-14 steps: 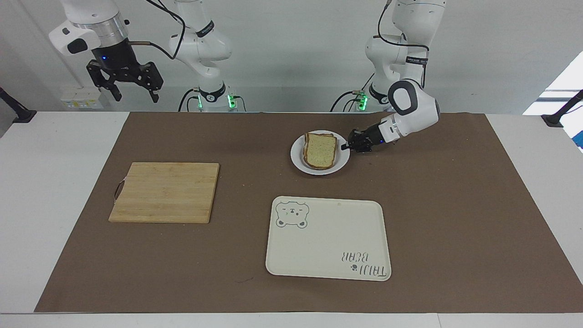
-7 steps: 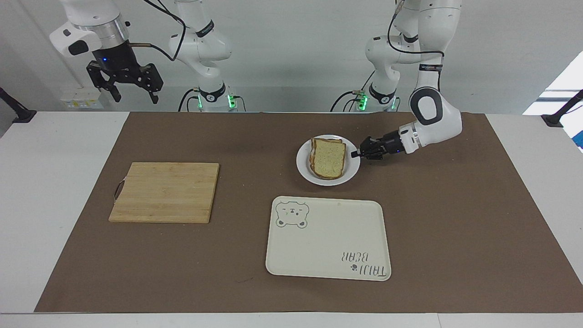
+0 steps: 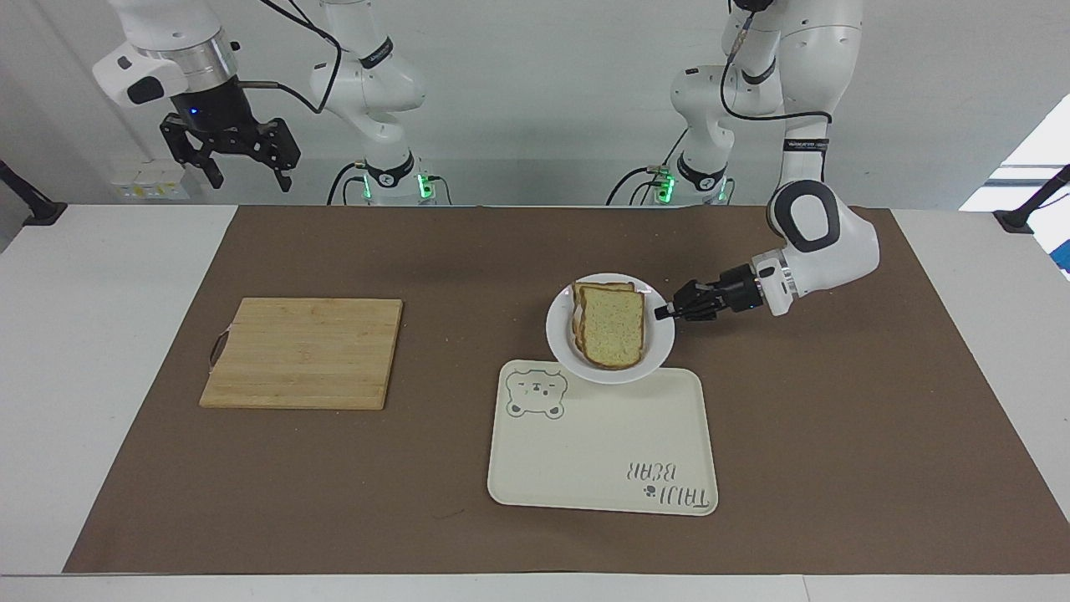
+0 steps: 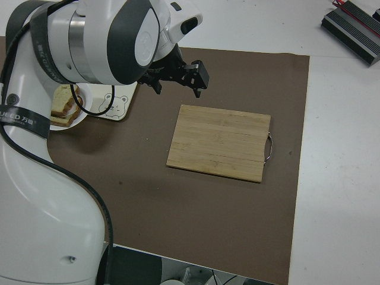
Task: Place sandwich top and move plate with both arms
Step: 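Slide the plate with the left gripper onto the bear tray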
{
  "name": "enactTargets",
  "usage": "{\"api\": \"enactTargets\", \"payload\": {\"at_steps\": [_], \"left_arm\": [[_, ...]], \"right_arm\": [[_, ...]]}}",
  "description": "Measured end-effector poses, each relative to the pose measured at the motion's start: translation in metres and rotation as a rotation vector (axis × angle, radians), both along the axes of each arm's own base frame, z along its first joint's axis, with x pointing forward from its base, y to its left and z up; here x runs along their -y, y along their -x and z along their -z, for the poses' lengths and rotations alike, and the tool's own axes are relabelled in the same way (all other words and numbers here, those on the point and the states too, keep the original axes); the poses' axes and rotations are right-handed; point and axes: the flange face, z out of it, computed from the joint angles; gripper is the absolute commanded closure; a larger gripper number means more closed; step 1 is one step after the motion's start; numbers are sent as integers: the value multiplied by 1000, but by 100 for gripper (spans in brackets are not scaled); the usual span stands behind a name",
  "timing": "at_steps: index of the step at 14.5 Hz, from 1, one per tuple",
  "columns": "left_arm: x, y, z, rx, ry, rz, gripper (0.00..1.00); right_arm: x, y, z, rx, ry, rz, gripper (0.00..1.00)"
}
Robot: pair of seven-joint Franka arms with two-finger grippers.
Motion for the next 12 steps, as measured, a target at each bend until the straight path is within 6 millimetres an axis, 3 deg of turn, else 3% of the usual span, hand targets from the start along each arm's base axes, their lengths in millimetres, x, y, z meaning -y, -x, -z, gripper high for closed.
{"api": "enactTargets", "payload": {"at_steps": [3,6,9,10,11,12], "left_arm": [[4,-36,0,-6,5,-25,100],[9,-61,25,-6,-14,-48,100],[22,-73,57,-5,-53,-87,100],[29,-77,63,-3,-55,-89,96],[34,-80,65,1,-52,-89,20],[37,-83,64,4,-49,-89,0]], "right_arm": [[-1,0,0,0,0,-1,0],[-1,0,0,0,0,-2,0],[-1,0,0,0,0,-2,0],[-1,0,0,0,0,-2,0],[-1,0,0,0,0,-2,0],[-1,0,0,0,0,-2,0]]}}
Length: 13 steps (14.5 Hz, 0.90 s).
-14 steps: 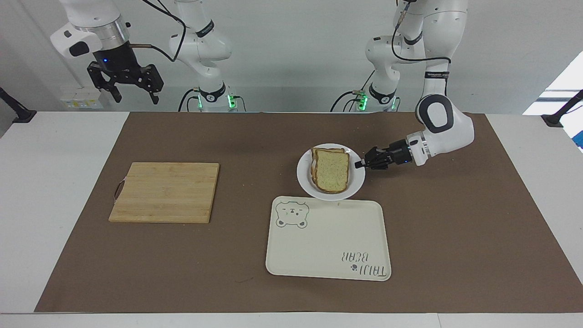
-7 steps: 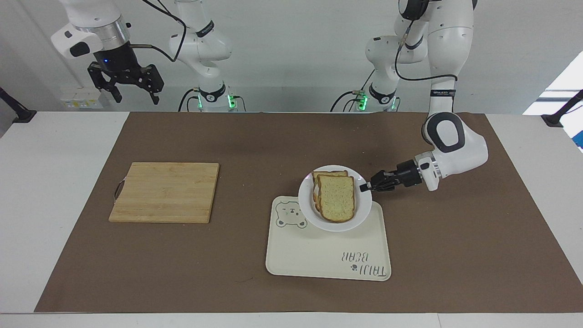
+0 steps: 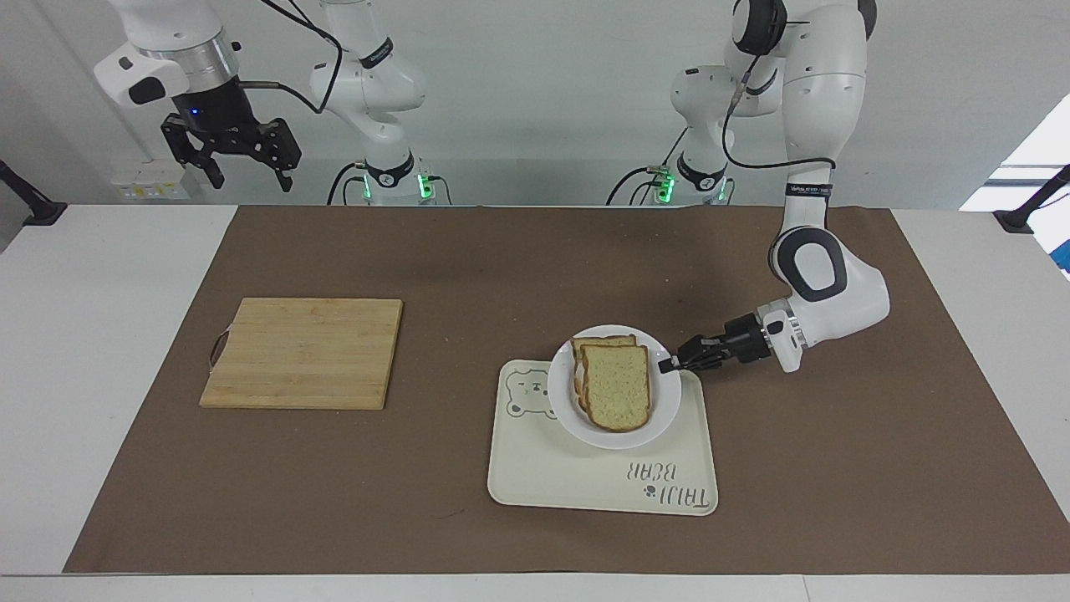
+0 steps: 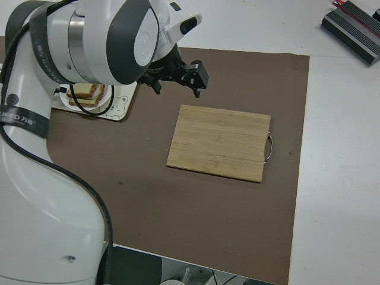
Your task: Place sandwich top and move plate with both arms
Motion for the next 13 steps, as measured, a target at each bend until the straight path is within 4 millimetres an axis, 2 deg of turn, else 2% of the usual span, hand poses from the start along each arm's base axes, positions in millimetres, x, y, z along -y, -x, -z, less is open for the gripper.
{"api": "enactTargets", "payload": {"at_steps": [4,7,10,13], "left_arm": [[-10,-9,-9,19,0,-16,0],[-23,-21,-31,66,-10,-27,0],[-45,-28,-75,90,-74,-55,0],[-57,-24,-133,99,-240,-33,0]], "right_arm": [[0,0,0,1,0,0,0],[0,0,0,1,0,0,0],[0,0,0,0,0,0,0],[-3,0,0,0,-22,-3,0]]}}
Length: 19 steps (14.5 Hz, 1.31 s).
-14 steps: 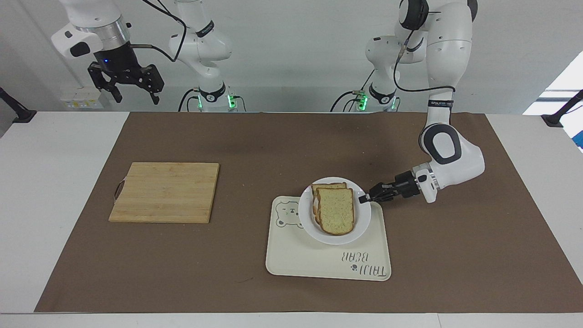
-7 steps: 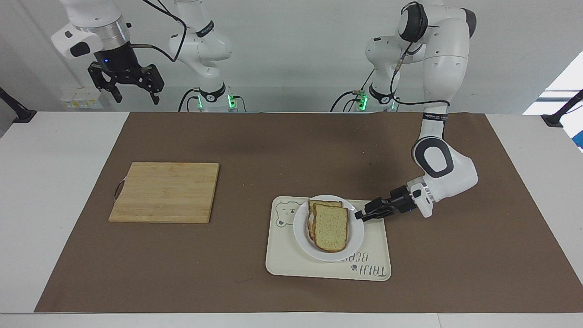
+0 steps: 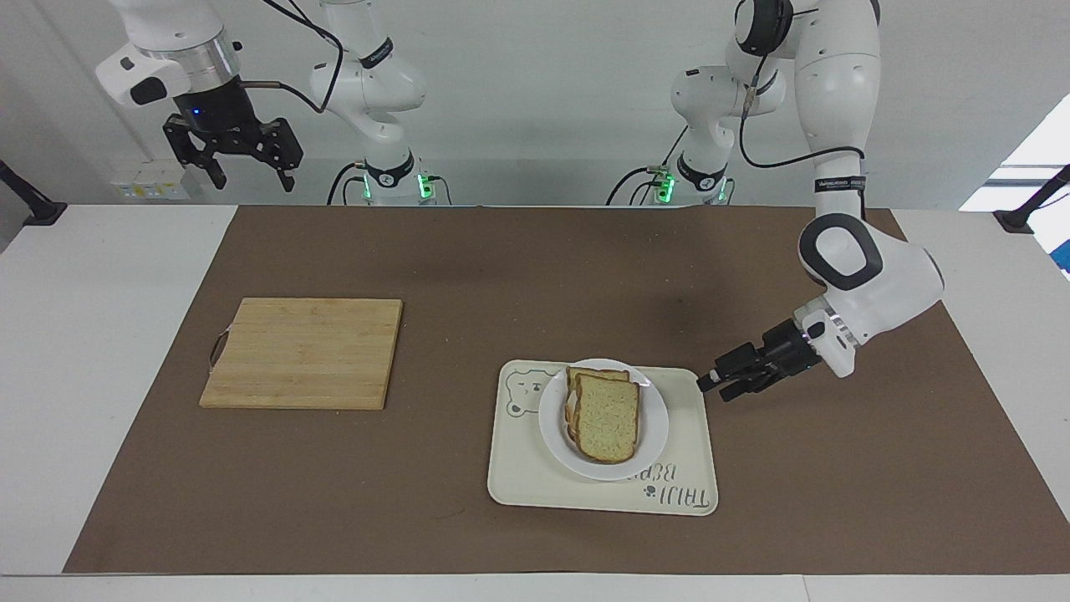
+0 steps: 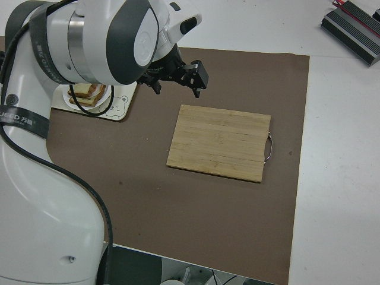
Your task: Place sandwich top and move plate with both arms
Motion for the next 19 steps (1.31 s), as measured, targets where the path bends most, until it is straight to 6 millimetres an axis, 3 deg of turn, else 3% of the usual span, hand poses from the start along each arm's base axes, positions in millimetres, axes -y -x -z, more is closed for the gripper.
{"api": "enactTargets", "payload": {"at_steps": [3,10,13,16,19], "left_arm": [[-18,14,-47,1,-212,50,0],[-49,43,-123,-44,-700,151,0],[-53,56,-164,-78,-751,165,0],[-55,86,-203,-105,-764,175,0],[-56,99,-218,-113,-770,181,0]], "right_arm": [[-1,0,0,0,-8,0,0],[0,0,0,0,-8,1,0],[0,0,0,0,-8,1,0],[0,0,0,-1,-8,2,0],[1,0,1,-2,-8,2,0]]}}
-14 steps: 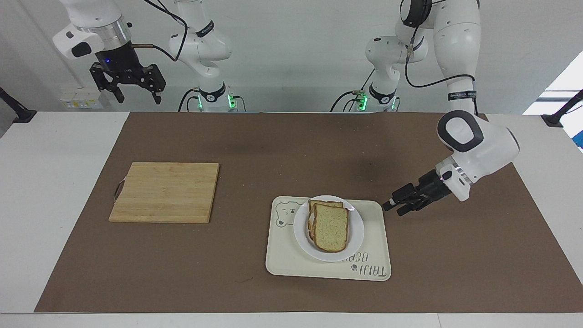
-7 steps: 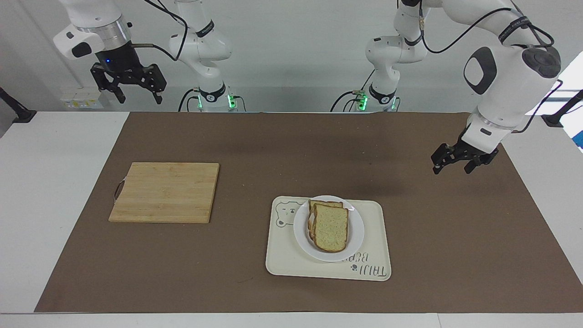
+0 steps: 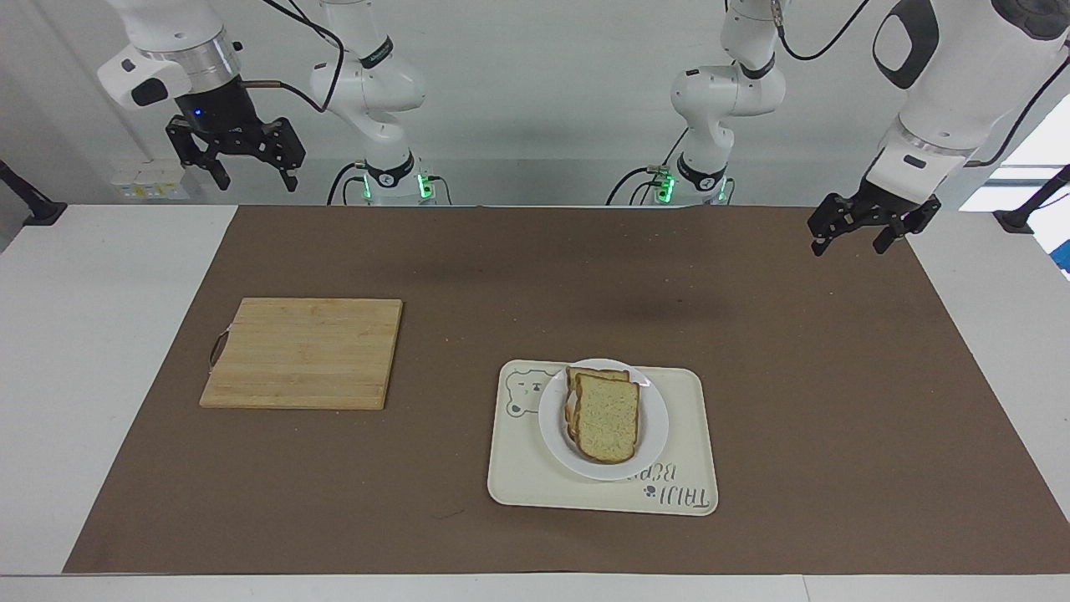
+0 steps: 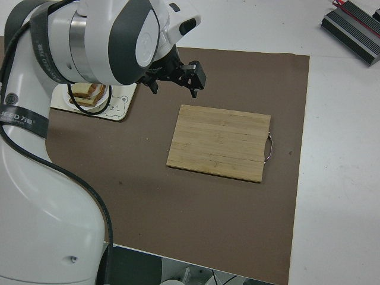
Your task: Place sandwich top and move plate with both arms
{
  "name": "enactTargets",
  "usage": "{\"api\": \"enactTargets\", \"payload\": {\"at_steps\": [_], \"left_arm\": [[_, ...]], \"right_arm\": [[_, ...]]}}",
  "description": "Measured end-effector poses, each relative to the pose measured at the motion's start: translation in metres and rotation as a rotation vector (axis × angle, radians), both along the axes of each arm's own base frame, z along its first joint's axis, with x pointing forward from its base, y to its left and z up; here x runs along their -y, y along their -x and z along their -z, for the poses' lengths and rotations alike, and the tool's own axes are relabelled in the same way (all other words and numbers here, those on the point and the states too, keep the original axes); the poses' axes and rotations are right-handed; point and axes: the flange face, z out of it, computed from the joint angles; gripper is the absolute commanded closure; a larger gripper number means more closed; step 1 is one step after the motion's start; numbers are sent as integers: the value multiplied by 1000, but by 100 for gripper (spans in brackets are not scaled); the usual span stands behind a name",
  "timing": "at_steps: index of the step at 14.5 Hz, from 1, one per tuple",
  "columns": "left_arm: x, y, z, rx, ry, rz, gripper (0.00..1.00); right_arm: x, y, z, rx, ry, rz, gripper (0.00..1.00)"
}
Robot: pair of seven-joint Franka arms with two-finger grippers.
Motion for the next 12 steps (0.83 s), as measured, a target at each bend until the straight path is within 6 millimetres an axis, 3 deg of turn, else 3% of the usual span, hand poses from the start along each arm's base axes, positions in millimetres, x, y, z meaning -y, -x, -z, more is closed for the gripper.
{"api": "enactTargets", "payload": {"at_steps": [12], "left_arm": [[-8,5,-2,-35,-4,-8,0]], "right_arm": [[0,0,0,-1,0,0,0]]}}
